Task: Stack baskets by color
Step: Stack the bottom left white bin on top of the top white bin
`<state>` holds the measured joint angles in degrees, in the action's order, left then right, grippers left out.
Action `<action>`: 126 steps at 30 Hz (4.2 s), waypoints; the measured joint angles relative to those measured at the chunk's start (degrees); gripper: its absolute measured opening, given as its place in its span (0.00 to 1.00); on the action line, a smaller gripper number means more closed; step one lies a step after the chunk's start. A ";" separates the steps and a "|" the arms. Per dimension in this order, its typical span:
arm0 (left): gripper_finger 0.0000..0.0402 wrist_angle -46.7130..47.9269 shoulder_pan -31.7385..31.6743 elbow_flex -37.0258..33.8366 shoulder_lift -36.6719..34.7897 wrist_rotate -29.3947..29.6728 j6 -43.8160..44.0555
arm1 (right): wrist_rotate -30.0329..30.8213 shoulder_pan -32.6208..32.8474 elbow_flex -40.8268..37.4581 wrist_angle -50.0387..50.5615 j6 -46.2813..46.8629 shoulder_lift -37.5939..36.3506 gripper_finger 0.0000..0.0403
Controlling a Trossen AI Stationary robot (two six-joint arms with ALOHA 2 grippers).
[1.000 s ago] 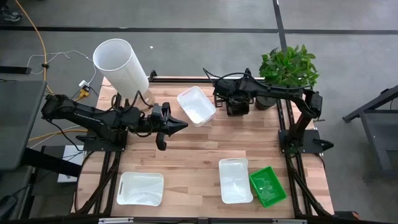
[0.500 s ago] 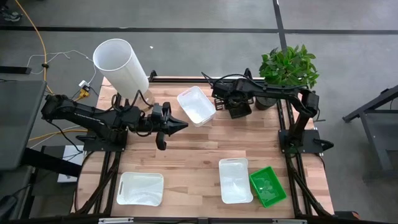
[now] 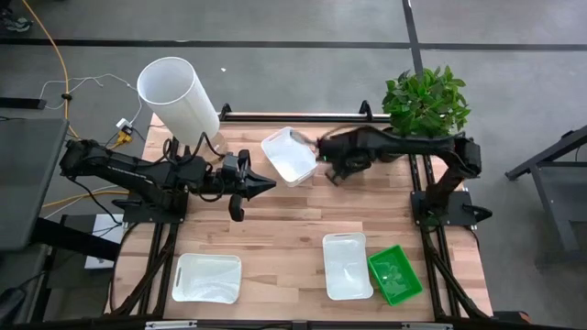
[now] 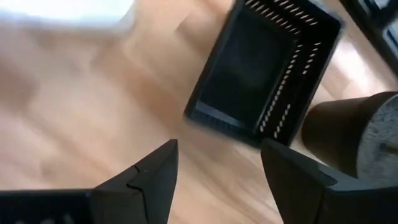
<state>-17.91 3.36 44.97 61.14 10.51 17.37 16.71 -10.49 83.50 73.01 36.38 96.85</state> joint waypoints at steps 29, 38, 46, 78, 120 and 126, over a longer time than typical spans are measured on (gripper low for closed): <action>0.00 11.06 0.02 -0.02 -5.92 3.96 1.95 | -1.87 26.36 -39.80 -65.59 -9.84 -32.89 0.51; 0.04 14.71 0.04 1.88 -5.86 -0.46 0.66 | -1.75 26.35 -39.80 -67.54 -9.25 -32.89 0.51; 0.29 54.58 6.29 14.81 -5.11 -2.59 4.83 | -1.82 26.35 -39.80 -67.78 -9.22 -32.89 0.51; 0.23 65.44 36.02 2.78 23.11 -2.45 31.02 | -1.90 26.35 -39.80 -65.50 -7.91 -32.85 0.51; 0.00 59.78 -25.70 45.22 37.82 6.36 -93.65 | -0.53 26.32 -39.74 -72.43 -5.79 -32.87 0.51; 0.00 57.02 -23.52 45.29 40.46 5.06 -99.04 | -0.35 26.32 -39.74 -72.39 -5.37 -32.87 0.51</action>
<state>39.11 -20.16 90.26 101.60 15.57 -81.67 16.36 15.84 43.77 0.62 31.00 63.99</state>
